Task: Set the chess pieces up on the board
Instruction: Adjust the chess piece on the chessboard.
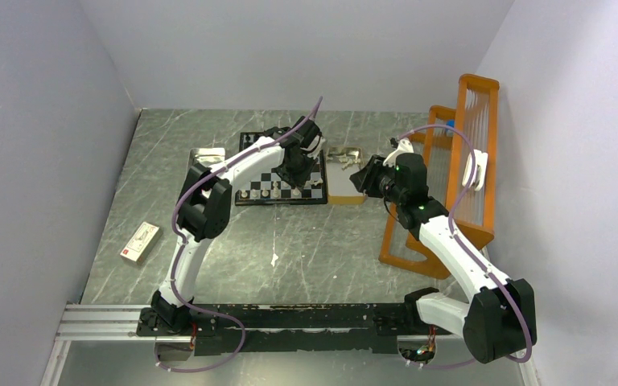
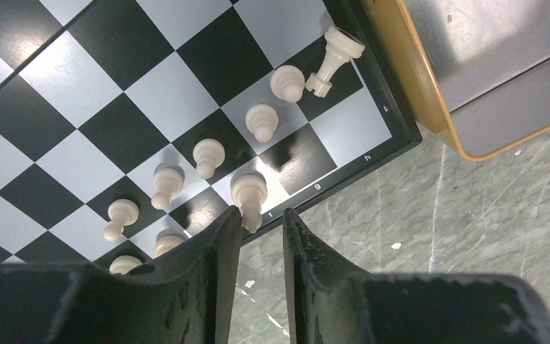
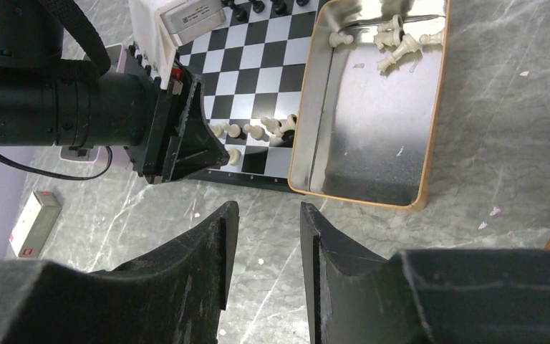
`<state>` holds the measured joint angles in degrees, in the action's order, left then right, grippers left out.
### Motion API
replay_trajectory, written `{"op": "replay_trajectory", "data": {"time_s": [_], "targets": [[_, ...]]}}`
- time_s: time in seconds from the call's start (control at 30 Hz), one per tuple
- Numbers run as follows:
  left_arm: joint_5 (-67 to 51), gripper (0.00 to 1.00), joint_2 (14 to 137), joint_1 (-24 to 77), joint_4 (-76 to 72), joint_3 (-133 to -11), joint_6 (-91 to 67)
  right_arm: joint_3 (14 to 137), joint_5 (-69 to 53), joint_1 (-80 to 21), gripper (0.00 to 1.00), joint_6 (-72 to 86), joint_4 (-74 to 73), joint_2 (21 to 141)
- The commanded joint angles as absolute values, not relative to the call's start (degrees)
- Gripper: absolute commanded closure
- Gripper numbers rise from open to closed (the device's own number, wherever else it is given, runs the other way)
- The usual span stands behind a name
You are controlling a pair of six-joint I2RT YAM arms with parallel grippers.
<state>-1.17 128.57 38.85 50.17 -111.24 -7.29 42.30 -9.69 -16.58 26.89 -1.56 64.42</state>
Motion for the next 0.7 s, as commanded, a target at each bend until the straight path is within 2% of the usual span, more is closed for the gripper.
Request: {"op": "replay_trajectory", "data": {"time_s": [0.0,0.2,0.33,0.67], "targets": [[-2.2,0.67,127.6,39.3,49.8,-111.4,-7.3,41.5,-9.2,-16.6,0.59,26.4,-0.2,63.4],[-1.9,0.68,127.5,39.2,50.2,-111.2,-7.0,41.5,-9.2,-16.6,0.59,26.5,-0.2,63.5],[-1.8,0.74,127.5,39.3,50.1,-110.8,-6.8,41.5,-9.3,-16.6,0.59,26.5,-0.2,63.5],[-1.1,0.75,127.4,39.3,50.7,-111.0,-6.7,41.4,-9.2,-16.6,0.59,26.8,-0.2,63.4]]}}
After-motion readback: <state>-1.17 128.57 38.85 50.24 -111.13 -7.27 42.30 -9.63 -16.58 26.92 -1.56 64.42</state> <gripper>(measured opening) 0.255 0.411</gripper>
